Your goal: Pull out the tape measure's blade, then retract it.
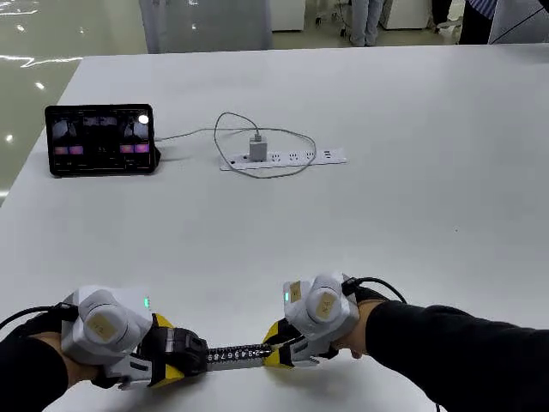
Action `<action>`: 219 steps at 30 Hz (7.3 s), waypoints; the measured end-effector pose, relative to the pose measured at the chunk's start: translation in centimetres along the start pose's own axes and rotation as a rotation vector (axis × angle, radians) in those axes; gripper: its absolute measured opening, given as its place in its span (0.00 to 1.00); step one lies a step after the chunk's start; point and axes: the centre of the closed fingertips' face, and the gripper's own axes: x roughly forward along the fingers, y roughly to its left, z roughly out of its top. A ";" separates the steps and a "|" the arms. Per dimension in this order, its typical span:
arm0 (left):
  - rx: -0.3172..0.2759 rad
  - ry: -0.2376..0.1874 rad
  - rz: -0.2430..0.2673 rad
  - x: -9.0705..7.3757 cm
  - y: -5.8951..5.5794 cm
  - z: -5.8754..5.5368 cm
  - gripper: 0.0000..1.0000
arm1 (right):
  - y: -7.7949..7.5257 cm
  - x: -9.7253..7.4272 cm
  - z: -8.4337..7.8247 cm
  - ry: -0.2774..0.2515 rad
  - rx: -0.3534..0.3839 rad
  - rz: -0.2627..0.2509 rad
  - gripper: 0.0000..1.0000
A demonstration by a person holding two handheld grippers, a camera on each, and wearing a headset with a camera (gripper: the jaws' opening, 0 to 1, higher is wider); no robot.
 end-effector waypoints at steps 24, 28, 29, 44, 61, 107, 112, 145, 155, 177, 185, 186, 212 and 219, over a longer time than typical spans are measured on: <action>-0.001 -0.001 0.002 0.2 0.2 -0.1 0.34 | -0.2 -1.0 -1.2 -0.001 0.015 -0.002 0.09; -0.002 -0.001 0.001 0.2 0.1 -0.1 0.34 | -0.2 -1.2 -1.5 -0.004 0.021 -0.005 0.09; -0.002 -0.002 0.002 0.2 0.1 0.0 0.34 | -0.3 -1.2 -1.5 -0.004 0.021 -0.006 0.09; -0.001 -0.003 0.003 0.4 0.3 -0.2 0.34 | -0.3 -2.2 -2.4 0.009 0.020 -0.011 0.09; -0.003 -0.001 0.003 0.5 0.4 -0.4 0.34 | -0.4 -2.9 -3.2 0.012 0.030 -0.018 0.09; 0.004 -0.004 0.001 0.4 0.2 -0.2 0.34 | -0.6 -4.6 -5.3 0.033 0.045 -0.030 0.09; 0.003 -0.004 0.002 0.5 0.2 -0.3 0.34 | -0.5 -4.7 -5.4 0.035 0.045 -0.032 0.09; 0.002 -0.003 0.003 0.4 0.2 -0.2 0.34 | -0.6 -5.7 -6.4 0.038 0.060 -0.035 0.09; 0.001 -0.004 0.004 0.5 0.3 -0.2 0.34 | -0.8 -6.0 -6.8 0.040 0.063 -0.037 0.09; 0.000 -0.005 0.005 0.5 0.3 -0.2 0.34 | -0.9 -6.7 -7.7 0.055 0.065 -0.039 0.09; -0.001 -0.007 0.005 0.4 0.2 -0.2 0.34 | -0.8 -7.0 -7.9 0.056 0.069 -0.042 0.09; -0.001 -0.007 0.005 0.4 0.2 -0.2 0.34 | -0.8 -7.0 -8.0 0.058 0.068 -0.041 0.09; -0.001 -0.007 0.007 0.5 0.3 -0.2 0.34 | -0.9 -7.9 -9.1 0.072 0.077 -0.052 0.09; -0.001 -0.007 0.006 0.4 0.2 -0.2 0.34 | -1.0 -8.2 -9.3 0.074 0.081 -0.055 0.09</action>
